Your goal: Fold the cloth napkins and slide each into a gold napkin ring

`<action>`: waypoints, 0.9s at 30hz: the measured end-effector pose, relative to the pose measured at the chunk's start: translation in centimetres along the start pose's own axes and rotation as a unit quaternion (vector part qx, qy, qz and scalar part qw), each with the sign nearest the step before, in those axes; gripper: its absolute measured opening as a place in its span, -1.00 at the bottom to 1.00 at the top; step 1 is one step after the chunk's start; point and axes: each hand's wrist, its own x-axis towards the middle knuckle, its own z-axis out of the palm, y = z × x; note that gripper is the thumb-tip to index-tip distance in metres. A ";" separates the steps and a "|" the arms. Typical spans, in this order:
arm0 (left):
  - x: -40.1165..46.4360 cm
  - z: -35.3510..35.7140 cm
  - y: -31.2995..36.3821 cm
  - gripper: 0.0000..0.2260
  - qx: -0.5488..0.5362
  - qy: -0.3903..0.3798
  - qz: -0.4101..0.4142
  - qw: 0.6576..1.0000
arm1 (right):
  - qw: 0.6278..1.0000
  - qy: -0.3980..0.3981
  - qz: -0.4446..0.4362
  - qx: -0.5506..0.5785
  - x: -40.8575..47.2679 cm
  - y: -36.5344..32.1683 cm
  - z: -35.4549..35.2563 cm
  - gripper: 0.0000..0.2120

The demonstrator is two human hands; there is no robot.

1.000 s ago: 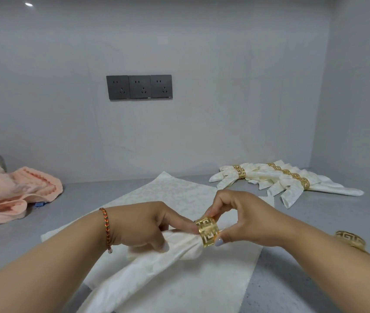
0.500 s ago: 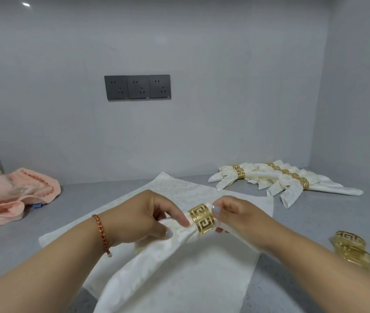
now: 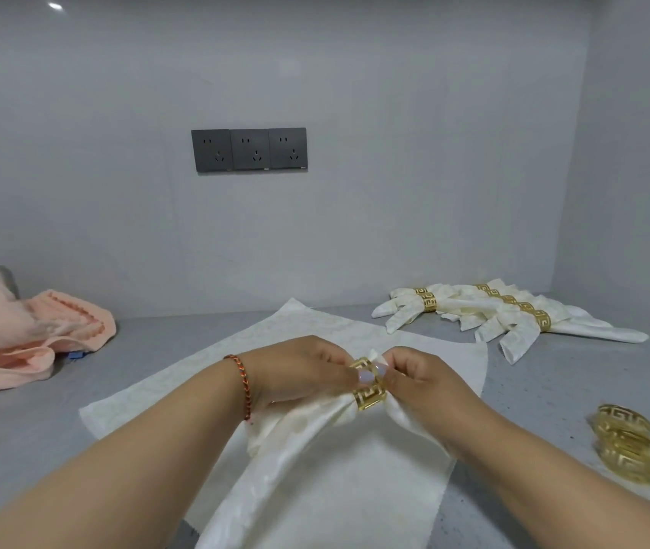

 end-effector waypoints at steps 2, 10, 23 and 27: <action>-0.2 0.2 0.0 -0.44 0.016 0.010 0.005 1.000 | 1.000 0.004 -0.002 -0.028 -0.1 -0.1 -0.2 -0.72; -0.8 -1.3 -0.6 -0.42 0.038 0.011 0.013 0.999 | 0.998 0.049 0.013 -0.033 -0.3 -0.9 -2.4 -0.70; -1.4 -1.4 -0.2 -0.53 0.052 0.003 0.023 0.998 | 0.988 -0.082 0.052 -0.119 -0.3 -3.0 -3.6 -0.59; -1.5 -1.6 -0.3 -0.55 -0.023 0.017 0.033 0.999 | 0.996 -0.041 0.049 0.063 0.1 -2.8 -2.8 -0.75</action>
